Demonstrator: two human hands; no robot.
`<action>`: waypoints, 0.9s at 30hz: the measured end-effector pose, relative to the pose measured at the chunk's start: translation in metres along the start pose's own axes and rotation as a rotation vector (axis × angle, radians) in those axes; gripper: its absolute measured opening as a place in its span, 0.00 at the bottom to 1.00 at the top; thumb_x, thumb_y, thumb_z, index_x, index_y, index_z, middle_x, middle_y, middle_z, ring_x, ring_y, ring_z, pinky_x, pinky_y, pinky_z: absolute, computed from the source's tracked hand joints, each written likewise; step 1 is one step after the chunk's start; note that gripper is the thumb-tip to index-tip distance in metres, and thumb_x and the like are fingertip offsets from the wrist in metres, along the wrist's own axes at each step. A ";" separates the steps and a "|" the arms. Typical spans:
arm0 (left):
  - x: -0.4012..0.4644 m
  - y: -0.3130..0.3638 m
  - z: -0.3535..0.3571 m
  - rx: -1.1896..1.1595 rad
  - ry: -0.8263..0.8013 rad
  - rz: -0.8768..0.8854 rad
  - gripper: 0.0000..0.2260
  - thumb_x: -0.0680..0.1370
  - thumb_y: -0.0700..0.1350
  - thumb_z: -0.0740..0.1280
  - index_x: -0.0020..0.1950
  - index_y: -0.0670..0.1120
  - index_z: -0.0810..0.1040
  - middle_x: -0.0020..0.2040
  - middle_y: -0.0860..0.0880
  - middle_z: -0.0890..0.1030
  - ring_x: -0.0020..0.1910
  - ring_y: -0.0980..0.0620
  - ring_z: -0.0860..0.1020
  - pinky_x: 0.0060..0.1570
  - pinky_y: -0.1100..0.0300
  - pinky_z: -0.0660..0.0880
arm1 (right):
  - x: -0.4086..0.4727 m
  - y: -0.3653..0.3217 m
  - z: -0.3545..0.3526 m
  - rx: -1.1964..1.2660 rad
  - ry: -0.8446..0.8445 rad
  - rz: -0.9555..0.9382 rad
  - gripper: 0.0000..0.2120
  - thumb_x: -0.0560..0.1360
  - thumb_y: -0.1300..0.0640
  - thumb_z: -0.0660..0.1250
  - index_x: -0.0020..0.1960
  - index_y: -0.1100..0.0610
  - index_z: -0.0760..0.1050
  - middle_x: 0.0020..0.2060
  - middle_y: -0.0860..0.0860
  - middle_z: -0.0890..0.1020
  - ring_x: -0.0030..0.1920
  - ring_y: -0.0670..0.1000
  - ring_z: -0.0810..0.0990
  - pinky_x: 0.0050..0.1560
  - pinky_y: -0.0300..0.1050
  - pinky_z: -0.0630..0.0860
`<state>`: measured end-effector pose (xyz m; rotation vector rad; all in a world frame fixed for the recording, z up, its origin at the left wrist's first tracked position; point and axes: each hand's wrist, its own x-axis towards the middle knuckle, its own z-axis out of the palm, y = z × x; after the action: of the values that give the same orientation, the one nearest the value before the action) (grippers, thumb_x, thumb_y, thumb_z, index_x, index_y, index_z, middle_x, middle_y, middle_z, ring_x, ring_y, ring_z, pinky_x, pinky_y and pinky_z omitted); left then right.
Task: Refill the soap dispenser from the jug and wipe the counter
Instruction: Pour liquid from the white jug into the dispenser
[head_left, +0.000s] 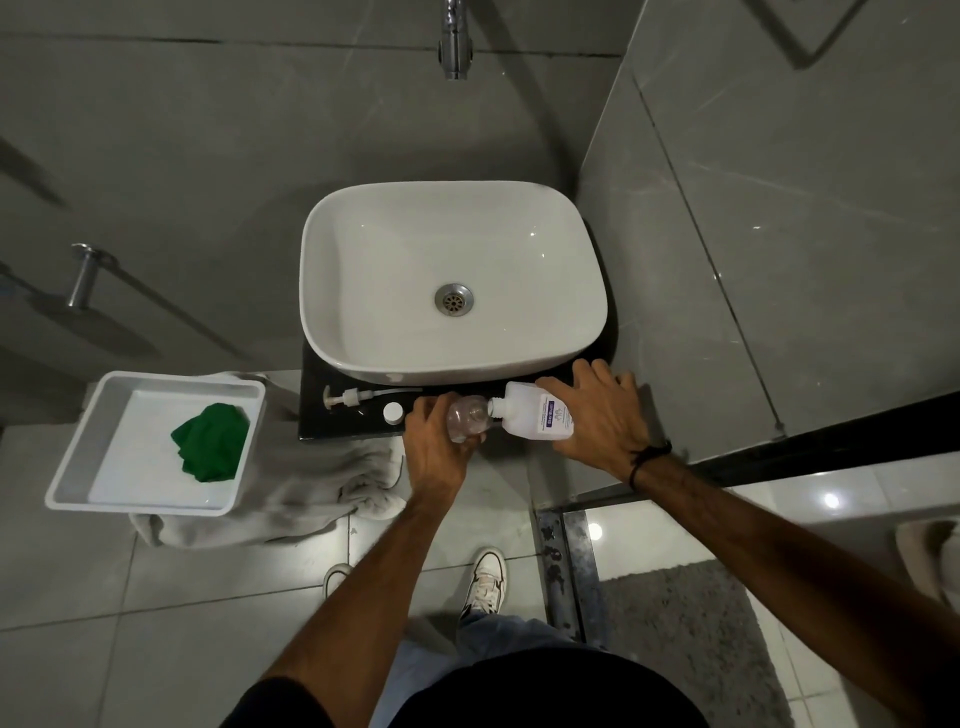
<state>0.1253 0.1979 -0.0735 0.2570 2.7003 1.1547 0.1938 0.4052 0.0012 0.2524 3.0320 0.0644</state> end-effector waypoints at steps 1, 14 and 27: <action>0.000 0.000 0.000 0.003 0.002 -0.001 0.31 0.64 0.44 0.83 0.65 0.47 0.79 0.60 0.45 0.77 0.56 0.46 0.76 0.52 0.59 0.74 | 0.000 0.000 -0.001 -0.005 0.000 -0.002 0.33 0.58 0.42 0.77 0.61 0.46 0.75 0.45 0.52 0.74 0.46 0.55 0.73 0.42 0.49 0.63; -0.003 -0.002 0.001 0.057 -0.006 0.019 0.30 0.64 0.45 0.83 0.64 0.50 0.79 0.58 0.47 0.76 0.54 0.46 0.76 0.48 0.62 0.68 | -0.001 0.000 -0.008 -0.053 -0.050 -0.018 0.33 0.61 0.43 0.77 0.64 0.47 0.75 0.48 0.54 0.74 0.49 0.56 0.73 0.44 0.49 0.61; -0.003 -0.002 0.004 0.070 -0.031 0.024 0.28 0.65 0.46 0.82 0.64 0.50 0.79 0.58 0.46 0.77 0.53 0.45 0.76 0.48 0.60 0.71 | -0.001 0.003 -0.005 -0.046 -0.049 -0.033 0.33 0.61 0.42 0.77 0.64 0.46 0.75 0.48 0.54 0.74 0.50 0.56 0.73 0.46 0.50 0.64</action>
<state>0.1289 0.1989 -0.0776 0.3158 2.7206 1.0553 0.1951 0.4078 0.0068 0.1974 2.9810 0.1229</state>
